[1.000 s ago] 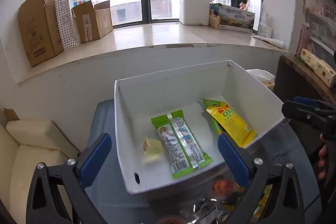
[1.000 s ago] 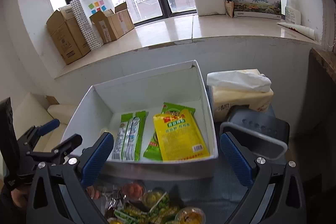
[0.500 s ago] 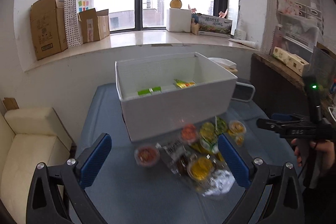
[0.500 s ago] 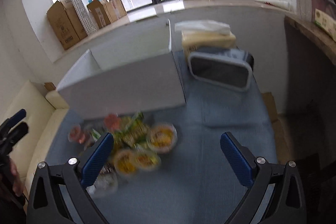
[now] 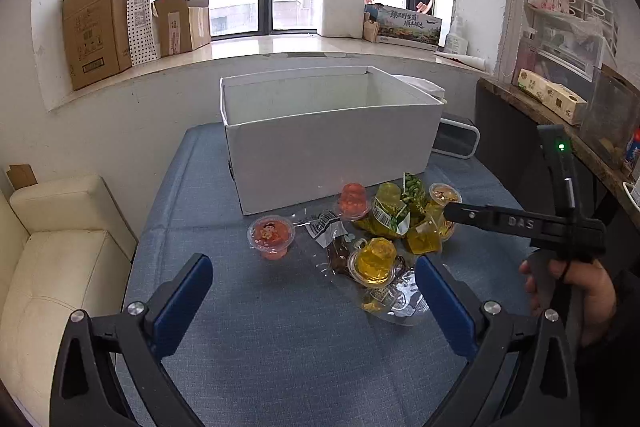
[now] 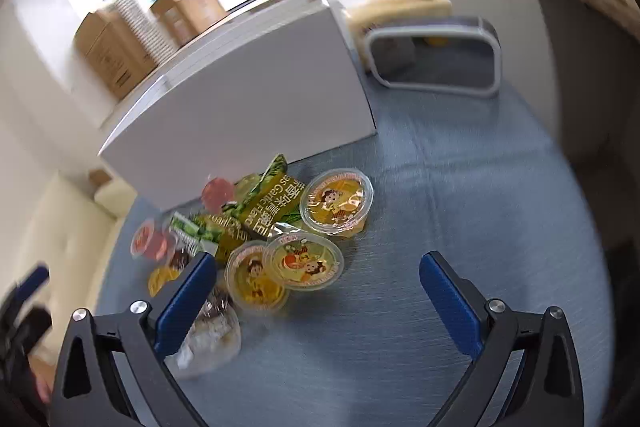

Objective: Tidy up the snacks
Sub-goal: 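Withdraw both grippers back toward the remaining snacks, then grasp a jelly cup with the right gripper while the left gripper grasps a red jelly cup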

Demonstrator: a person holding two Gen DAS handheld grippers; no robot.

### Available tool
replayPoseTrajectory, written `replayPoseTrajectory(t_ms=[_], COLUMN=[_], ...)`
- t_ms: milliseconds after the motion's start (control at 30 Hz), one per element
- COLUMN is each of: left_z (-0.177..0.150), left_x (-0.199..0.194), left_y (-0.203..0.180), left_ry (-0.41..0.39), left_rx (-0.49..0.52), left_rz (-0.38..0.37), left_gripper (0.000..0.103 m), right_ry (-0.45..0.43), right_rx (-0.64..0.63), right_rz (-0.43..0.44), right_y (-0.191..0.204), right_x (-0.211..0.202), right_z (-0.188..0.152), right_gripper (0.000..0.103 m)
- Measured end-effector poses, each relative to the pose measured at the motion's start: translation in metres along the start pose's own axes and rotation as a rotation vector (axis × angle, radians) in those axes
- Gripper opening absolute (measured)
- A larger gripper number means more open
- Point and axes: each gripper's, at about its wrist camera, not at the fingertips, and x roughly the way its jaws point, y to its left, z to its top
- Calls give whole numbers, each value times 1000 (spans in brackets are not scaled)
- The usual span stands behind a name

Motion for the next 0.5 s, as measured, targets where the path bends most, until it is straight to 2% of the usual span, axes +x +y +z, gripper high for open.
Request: replayPoseTrajectory(t_ms=[67,100,167,233,500], left_z=[0,0,0,-1,-5], left_x=[-1,0,2,6,14], left_y=[1,1,3,4,4], left_ry=[-4,-2,2,7,24], left_rx=[-2,-3,-6,-12,-9], left_rz=[0,-1,4,2,12], left_gripper=[103,103,103,103,103], right_ry=[9,20,3,19,-18], right_rx=[28,38,25,30,-38], right_rz=[15,16,-12,28,26], right_y=[0,0,2,4,18], right_x=[7,12,14,15,4], right_z=[-1,-2,-1,-1,-7], right_gripper=[91,79,69,54,52])
